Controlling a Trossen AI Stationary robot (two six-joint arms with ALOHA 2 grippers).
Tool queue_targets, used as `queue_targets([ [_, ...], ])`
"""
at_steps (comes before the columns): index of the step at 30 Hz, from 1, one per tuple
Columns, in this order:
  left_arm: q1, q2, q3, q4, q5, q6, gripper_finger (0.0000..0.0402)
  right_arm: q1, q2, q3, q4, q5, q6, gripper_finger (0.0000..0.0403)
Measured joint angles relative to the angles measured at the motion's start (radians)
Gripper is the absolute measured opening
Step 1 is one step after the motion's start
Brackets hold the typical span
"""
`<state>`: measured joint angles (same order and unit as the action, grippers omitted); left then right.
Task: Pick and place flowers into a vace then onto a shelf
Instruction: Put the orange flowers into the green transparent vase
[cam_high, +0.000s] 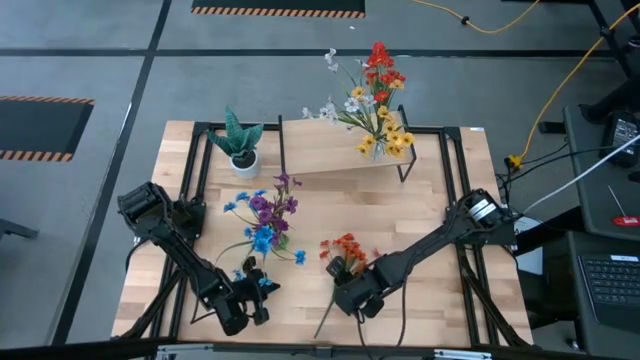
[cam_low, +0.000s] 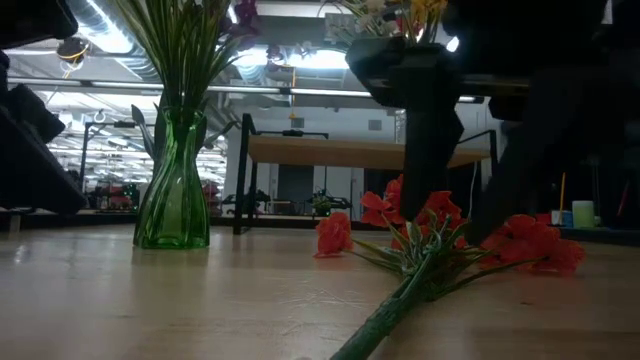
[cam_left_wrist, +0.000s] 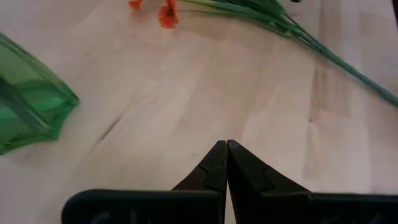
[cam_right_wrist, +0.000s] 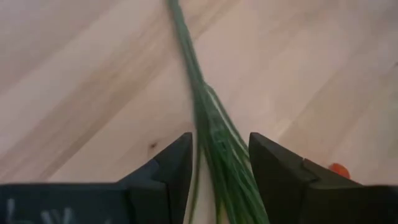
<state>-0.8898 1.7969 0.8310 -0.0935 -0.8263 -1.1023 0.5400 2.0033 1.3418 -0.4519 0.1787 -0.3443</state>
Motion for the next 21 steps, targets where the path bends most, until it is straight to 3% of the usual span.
queue_targets([
  [10,-0.001,0.000,0.114,0.002,0.092,0.093,0.0003,-0.038,0.037,-0.006,0.056,-0.044,0.009,0.0159],
  [16,-0.016,0.011,0.155,0.075,0.224,0.093,0.0003,-0.057,0.062,-0.007,0.075,-0.042,0.026,0.0159],
  [21,-0.052,0.042,0.191,0.113,0.271,0.092,0.0003,-0.060,0.077,-0.005,0.092,-0.040,0.022,0.0126],
])
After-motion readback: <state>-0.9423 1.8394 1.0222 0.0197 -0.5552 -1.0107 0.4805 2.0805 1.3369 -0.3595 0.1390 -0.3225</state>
